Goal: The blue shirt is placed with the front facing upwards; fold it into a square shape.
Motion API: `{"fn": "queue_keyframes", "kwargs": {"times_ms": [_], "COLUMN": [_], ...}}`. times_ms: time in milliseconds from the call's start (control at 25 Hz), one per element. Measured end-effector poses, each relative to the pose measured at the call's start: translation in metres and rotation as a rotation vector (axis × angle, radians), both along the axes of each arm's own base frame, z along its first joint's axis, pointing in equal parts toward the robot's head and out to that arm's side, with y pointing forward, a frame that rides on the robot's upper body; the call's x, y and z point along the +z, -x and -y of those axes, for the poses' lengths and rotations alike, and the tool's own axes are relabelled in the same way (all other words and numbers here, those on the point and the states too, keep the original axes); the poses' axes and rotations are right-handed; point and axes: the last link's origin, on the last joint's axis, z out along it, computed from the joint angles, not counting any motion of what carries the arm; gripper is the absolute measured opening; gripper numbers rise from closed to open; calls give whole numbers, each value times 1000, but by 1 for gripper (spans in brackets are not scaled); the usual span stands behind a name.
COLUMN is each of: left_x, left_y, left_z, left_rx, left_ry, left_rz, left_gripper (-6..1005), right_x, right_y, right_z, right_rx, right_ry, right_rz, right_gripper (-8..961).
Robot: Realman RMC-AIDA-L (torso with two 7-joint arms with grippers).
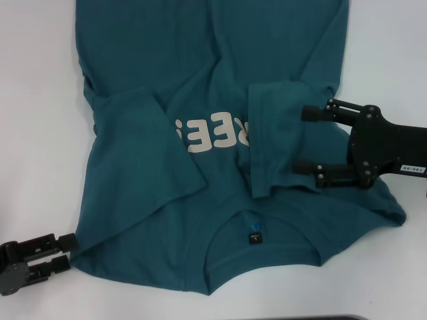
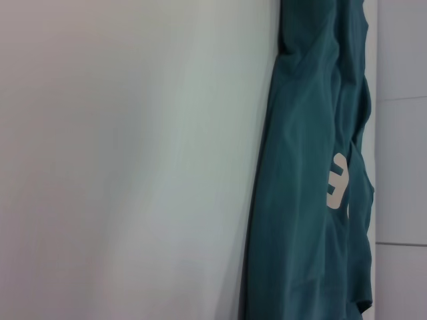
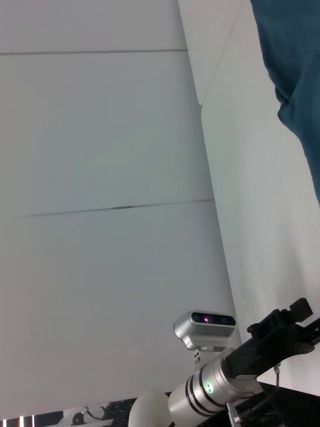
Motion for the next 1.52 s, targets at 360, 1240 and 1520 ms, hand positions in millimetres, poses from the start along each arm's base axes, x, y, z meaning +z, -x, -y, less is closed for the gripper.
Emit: {"fn": "queue_keyframes", "kwargs": {"times_ms": [360,1240,1520], "left_x": [-6,-12,-10], "left_y": [-3,-25,-27], "left_z": [-8,-28,-31], "left_rx": [-16,-118,-136], "left_ry": [20,24,37], "left_rz": [-13,2,-8], "left_gripper": [716,687,465], "right_x": [0,2,3], "right_y": [0,-1,0], "right_z": [-1,1,0], "right_rx": [0,-1,-2], "right_ry": [0,-4,-12], "right_rz": [1,-7,-16], "right_gripper": [918,917,916]}}
